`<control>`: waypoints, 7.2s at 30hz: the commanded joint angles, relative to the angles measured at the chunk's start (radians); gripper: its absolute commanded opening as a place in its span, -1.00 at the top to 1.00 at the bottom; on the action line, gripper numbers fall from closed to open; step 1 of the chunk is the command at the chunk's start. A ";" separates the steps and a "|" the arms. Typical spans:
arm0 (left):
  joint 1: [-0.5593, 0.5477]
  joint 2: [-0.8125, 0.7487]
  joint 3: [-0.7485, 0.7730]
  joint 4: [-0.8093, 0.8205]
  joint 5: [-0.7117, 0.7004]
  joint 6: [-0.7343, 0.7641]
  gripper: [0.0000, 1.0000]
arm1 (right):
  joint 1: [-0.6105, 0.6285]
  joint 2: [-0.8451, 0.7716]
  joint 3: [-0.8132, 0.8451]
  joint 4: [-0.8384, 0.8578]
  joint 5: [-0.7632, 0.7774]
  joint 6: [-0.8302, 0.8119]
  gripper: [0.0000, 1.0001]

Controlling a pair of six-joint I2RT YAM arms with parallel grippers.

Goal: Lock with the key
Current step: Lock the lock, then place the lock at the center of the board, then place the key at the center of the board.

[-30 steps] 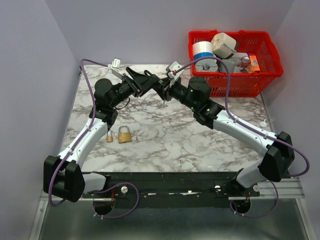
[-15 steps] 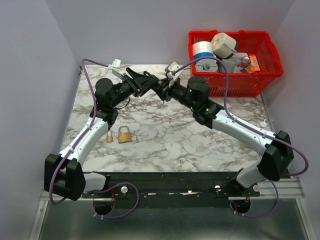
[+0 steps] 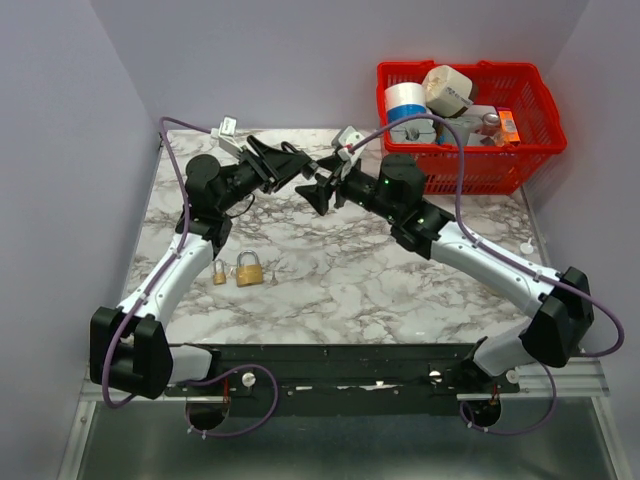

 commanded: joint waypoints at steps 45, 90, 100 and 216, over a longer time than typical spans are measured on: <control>0.043 -0.076 -0.020 0.061 0.058 -0.003 1.00 | -0.021 -0.035 0.059 -0.200 -0.097 -0.183 0.82; -0.063 0.272 0.138 -1.349 -0.385 0.744 1.00 | -0.052 -0.239 -0.334 -0.246 0.013 0.088 0.99; -0.190 0.433 0.301 -1.372 -0.456 0.680 1.00 | -0.052 -0.262 -0.360 -0.246 0.020 0.077 0.99; 0.141 0.079 0.116 -1.048 -0.326 0.605 -0.97 | -0.118 0.365 -0.329 0.032 -0.267 0.489 0.99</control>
